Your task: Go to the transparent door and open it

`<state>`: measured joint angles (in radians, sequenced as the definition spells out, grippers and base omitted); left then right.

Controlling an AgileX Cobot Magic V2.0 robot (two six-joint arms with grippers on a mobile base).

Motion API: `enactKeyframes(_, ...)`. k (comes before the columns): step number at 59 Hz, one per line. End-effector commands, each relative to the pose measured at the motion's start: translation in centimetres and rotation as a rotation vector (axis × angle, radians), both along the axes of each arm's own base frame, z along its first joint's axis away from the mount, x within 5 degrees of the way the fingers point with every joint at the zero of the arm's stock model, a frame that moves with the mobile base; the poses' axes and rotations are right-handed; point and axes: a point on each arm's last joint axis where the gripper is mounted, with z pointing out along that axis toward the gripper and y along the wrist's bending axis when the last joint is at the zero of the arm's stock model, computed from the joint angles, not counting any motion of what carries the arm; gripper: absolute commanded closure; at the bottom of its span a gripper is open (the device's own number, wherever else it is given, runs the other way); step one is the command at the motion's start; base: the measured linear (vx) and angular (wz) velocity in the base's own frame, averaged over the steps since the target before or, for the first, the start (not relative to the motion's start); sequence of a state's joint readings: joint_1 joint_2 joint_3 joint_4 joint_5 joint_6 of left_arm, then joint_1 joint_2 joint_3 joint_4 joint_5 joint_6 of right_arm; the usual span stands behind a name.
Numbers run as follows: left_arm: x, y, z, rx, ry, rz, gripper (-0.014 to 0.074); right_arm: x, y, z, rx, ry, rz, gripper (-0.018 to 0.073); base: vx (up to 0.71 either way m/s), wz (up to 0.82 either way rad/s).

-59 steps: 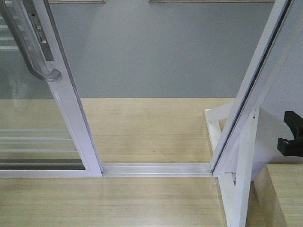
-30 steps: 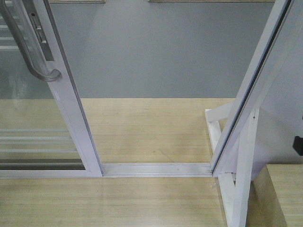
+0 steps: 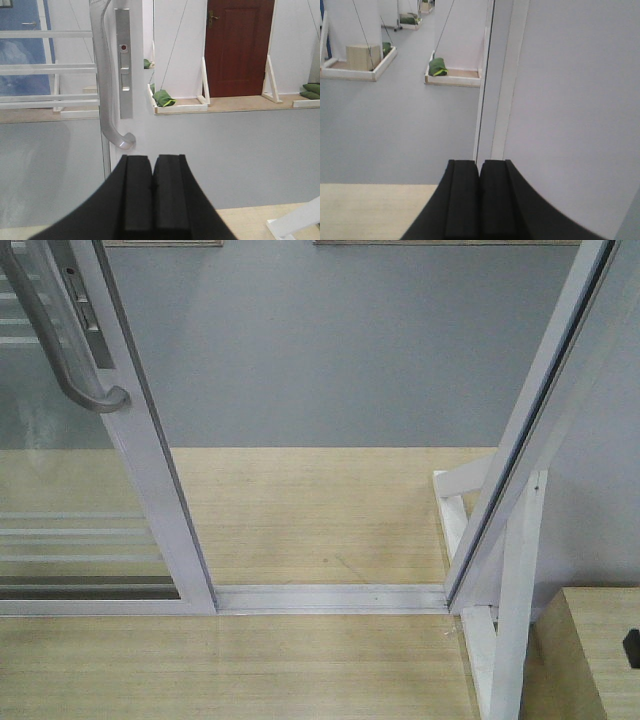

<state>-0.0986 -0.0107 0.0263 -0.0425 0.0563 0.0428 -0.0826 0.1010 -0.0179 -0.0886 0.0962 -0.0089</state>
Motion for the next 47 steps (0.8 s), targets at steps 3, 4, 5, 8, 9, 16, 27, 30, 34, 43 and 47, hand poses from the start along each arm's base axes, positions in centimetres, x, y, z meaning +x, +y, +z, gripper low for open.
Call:
enactKeyframes(3,0.12,0.01,-0.12,-0.006,-0.047,0.002,0.0602,-0.81,0.09,-0.78,0.025,-0.123,-0.001,0.0567,0.0,0.0)
enactKeyframes(4,0.13,0.01,-0.11,-0.006,-0.048,0.002,0.0602,-0.89,0.09,-0.82,0.025,-0.122,-0.002,0.0567,0.0,0.0)
enactKeyframes(5,0.13,0.01,-0.12,-0.006,-0.046,0.002,0.0602,-0.83,0.09,-0.89,0.027,-0.117,-0.001,0.0567,0.0,0.0)
enactKeyframes(8,0.13,0.01,-0.15,-0.005,-0.043,0.001,0.0602,-0.71,0.08,-0.92,0.031,-0.112,-0.001,0.0567,0.0,0.0)
enactKeyframes(9,0.13,0.01,-0.15,-0.005,-0.043,0.001,0.0602,-0.71,0.08,-0.94,0.033,-0.11,-0.001,0.0567,0.0,0.0)
enactKeyframes(16,0.12,0.01,-0.18,-0.005,-0.04,0.001,0.0602,-0.79,0.11,-0.59,0.032,-0.152,0.002,0.0567,0.0,0.0)
enactKeyframes(27,0.12,0.01,-0.19,-0.005,-0.039,0.001,0.0602,-0.8,0.11,-0.54,0.032,-0.155,0.002,0.0567,0.0,0.0)
enactKeyframes(30,0.12,0.01,-0.19,-0.005,-0.039,0.001,0.0602,-0.8,0.11,-0.54,0.032,-0.155,0.002,0.0567,0.0,0.0)
enactKeyframes(34,0.12,0.01,-0.19,-0.005,-0.039,0.001,0.0602,-0.8,0.11,-0.54,0.032,-0.155,0.002,0.0567,0.0,0.0)
enactKeyframes(43,0.12,0.01,-0.19,-0.005,-0.039,0.001,0.0602,-0.8,0.11,-0.54,0.032,-0.155,0.002,0.0567,0.0,0.0)
enactKeyframes(47,0.12,0.01,-0.19,-0.005,-0.039,0.001,0.0602,-0.79,0.11,-0.56,0.032,-0.153,0.002,0.0567,0.0,0.0)
